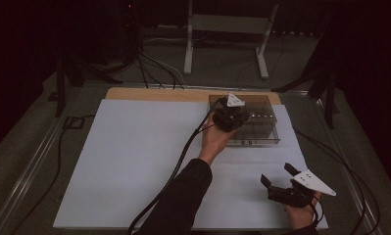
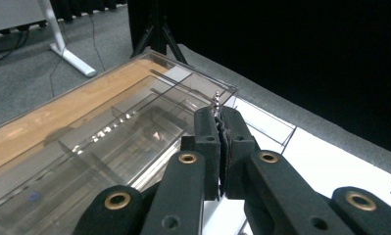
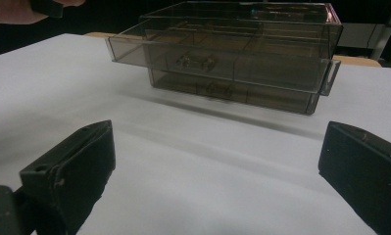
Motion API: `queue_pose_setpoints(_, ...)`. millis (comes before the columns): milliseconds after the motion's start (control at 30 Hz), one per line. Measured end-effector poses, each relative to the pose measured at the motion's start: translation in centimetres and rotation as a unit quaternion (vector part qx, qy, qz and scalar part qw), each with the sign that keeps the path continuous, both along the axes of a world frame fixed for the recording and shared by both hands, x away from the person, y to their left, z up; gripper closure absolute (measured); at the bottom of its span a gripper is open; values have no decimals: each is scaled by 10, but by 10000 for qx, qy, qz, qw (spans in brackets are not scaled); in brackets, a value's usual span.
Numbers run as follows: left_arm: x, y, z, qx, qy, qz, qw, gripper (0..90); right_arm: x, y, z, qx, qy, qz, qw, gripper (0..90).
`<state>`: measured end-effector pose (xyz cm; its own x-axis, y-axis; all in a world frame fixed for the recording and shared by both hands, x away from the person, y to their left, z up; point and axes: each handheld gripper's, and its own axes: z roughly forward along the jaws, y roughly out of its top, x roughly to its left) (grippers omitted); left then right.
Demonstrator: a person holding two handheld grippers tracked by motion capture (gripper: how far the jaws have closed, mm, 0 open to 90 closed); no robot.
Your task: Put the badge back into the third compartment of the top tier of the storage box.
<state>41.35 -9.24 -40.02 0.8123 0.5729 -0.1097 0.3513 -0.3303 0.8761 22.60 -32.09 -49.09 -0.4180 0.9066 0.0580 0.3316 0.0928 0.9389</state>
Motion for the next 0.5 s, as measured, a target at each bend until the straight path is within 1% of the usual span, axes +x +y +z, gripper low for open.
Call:
queue_pose_setpoints(300,-1,-11,-3,29,38,-73,10000,890,0,-1,0,13,8,-11,10000,8)
queue_pose_setpoints(500,-2,-18,-8,28,118,-112,9999,890,0,0,0,20,12,-11,10000,8)
